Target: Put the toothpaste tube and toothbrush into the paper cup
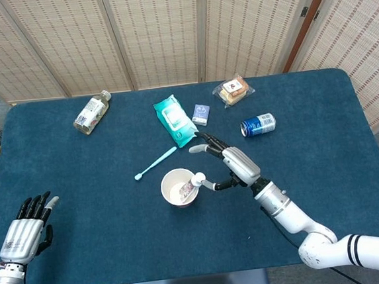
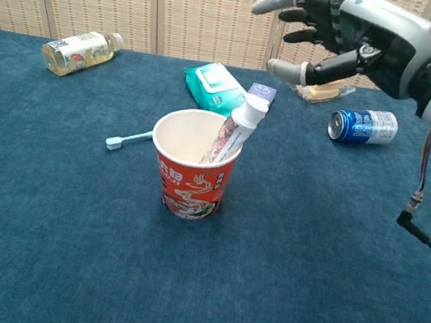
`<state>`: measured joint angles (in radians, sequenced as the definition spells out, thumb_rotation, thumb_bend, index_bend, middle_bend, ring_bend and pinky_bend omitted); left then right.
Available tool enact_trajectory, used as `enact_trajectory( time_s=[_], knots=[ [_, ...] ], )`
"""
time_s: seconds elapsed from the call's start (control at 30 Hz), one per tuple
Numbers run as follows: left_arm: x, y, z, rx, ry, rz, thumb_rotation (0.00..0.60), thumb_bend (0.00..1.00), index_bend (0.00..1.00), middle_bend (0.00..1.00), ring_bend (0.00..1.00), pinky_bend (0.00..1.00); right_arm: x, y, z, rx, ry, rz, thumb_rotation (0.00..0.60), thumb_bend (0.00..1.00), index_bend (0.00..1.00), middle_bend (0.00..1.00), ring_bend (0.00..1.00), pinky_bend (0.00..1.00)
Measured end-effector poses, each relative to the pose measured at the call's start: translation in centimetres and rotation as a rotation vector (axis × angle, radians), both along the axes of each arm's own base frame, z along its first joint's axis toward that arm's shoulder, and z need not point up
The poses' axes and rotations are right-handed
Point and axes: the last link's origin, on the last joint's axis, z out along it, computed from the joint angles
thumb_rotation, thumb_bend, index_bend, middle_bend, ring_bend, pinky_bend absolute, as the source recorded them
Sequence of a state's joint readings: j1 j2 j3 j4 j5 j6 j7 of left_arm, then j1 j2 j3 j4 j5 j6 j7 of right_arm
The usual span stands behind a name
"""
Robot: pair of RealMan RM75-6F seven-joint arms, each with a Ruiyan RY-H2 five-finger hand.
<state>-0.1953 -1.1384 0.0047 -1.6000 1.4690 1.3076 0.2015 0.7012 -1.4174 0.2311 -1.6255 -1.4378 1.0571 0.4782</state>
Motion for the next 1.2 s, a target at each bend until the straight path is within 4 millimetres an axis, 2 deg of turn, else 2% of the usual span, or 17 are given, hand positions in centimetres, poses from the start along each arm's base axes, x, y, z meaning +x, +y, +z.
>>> enact_trajectory(
  time_s=[0.37,0.6,0.8,0.87,1.2],
  knots=[
    [1.1,1.1,0.5,0.014,-0.036,-0.012,0.600,0.66,0.07,0.00,0.00,0.00,-1.7,0.0,4.6,-0.146,0.169,-0.026,0.600,0.18,0.25,0.04,0.00,0.11],
    [2.1,2.4,0.7,0.016,-0.071,-0.023,0.600,0.66,0.07,0.00,0.00,0.00,-3.7,0.5,7.8,-0.233,0.348,-0.083,0.600,0.18,0.25,0.04,0.00,0.11],
    [3.0,3.7,0.8,0.010,-0.135,-0.014,0.600,0.66,0.07,0.00,0.00,0.00,-5.4,1.3,9.8,-0.263,0.477,-0.134,0.600,0.18,0.25,0.04,0.00,0.11],
    [3.4,4.2,0.8,0.002,-0.159,-0.011,0.600,0.62,0.07,0.00,0.00,0.00,-5.8,1.4,10.2,-0.270,0.512,-0.138,0.600,0.18,0.25,0.04,0.00,0.11],
    [4.8,6.7,0.2,-0.046,-0.226,-0.007,0.600,0.30,0.07,0.00,0.00,0.00,-7.5,2.9,12.5,-0.316,0.701,-0.182,0.600,0.18,0.25,0.03,0.00,0.12]
  ],
)
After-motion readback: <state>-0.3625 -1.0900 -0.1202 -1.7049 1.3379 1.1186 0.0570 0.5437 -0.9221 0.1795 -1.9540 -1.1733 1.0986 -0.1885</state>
